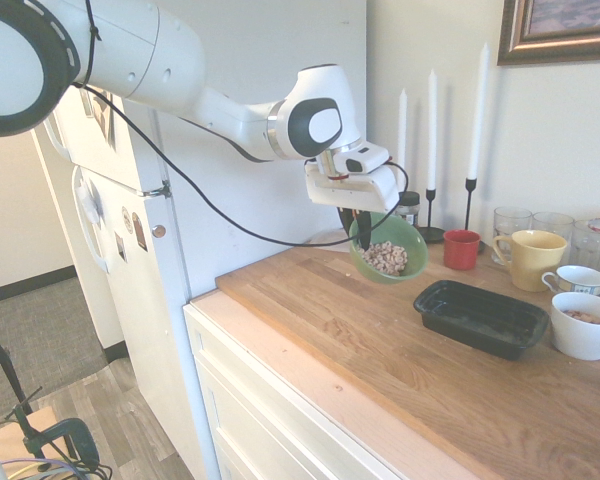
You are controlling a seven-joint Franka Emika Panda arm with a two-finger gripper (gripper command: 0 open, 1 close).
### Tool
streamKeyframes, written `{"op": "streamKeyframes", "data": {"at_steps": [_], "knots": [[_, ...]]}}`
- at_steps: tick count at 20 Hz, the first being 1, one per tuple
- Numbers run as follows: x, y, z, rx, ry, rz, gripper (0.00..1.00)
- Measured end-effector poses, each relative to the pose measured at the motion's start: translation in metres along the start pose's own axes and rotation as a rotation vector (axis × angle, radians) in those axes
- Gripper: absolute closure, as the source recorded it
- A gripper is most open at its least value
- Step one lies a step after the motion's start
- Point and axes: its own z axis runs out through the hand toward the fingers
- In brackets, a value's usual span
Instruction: Pour the cereal into the box
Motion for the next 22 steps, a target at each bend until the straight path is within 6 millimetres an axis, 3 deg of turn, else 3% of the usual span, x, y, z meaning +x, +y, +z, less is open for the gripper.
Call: {"op": "streamKeyframes", "data": {"at_steps": [8,22], "knots": [[0.085,0.045,0.003,0.106,-0.155,0.047,1.00],[0.153,0.082,0.033,0.350,-0.523,0.046,1.00]]}}
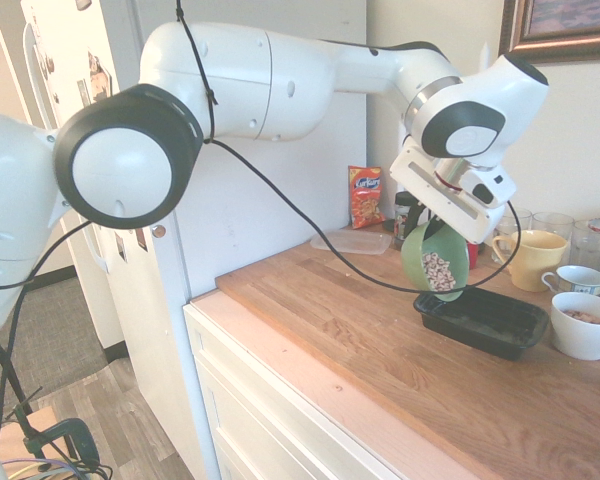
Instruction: Pour the cereal into the box
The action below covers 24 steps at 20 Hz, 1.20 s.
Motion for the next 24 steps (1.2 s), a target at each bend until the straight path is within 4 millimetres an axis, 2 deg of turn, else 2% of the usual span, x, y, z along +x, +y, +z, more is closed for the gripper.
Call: {"op": "streamKeyframes", "data": {"at_steps": [4,11,17,24], "knots": [[0.019,0.010,-0.005,0.057,-0.055,0.004,1.00],[0.035,0.023,-0.004,0.181,-0.166,0.002,1.00],[0.040,0.028,-0.006,0.256,-0.209,0.000,1.00],[0.046,0.049,-0.020,0.329,-0.240,-0.012,1.00]]}}
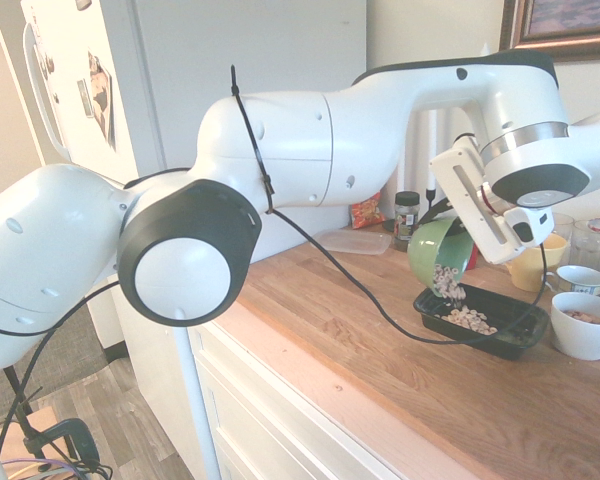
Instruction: Pour the cereal into the box
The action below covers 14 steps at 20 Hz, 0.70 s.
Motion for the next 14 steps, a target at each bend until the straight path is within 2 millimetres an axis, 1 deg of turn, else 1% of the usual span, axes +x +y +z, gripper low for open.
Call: {"op": "streamKeyframes", "data": {"at_steps": [8,14], "knots": [[0.0077,0.0055,0.0026,0.073,-0.026,-0.010,1.00],[0.0094,0.0072,0.0012,0.101,-0.036,-0.015,1.00]]}}
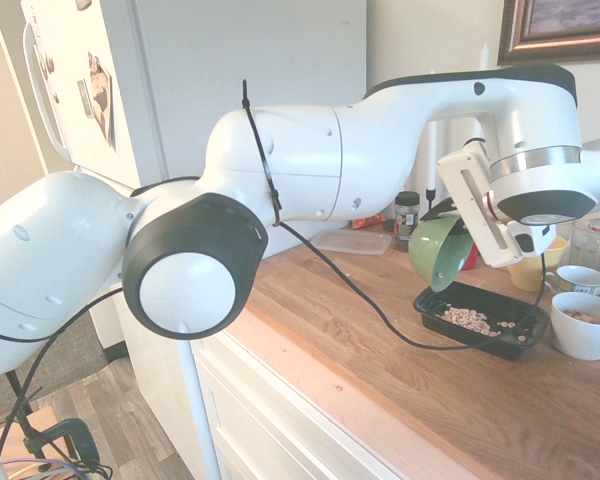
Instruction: Pour the cereal into the box
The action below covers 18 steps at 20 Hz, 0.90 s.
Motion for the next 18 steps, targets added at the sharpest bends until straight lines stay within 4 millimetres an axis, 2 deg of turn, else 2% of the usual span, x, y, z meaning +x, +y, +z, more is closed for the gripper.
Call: {"op": "streamKeyframes", "data": {"at_steps": [5,10,13,18], "knots": [[-0.004,-0.004,-0.001,-0.007,-0.006,-0.010,1.00],[-0.014,-0.029,0.002,-0.117,0.086,-0.004,1.00],[-0.027,-0.055,0.023,-0.260,0.168,0.015,1.00],[-0.053,-0.103,0.079,-0.493,0.330,0.005,1.00]]}}
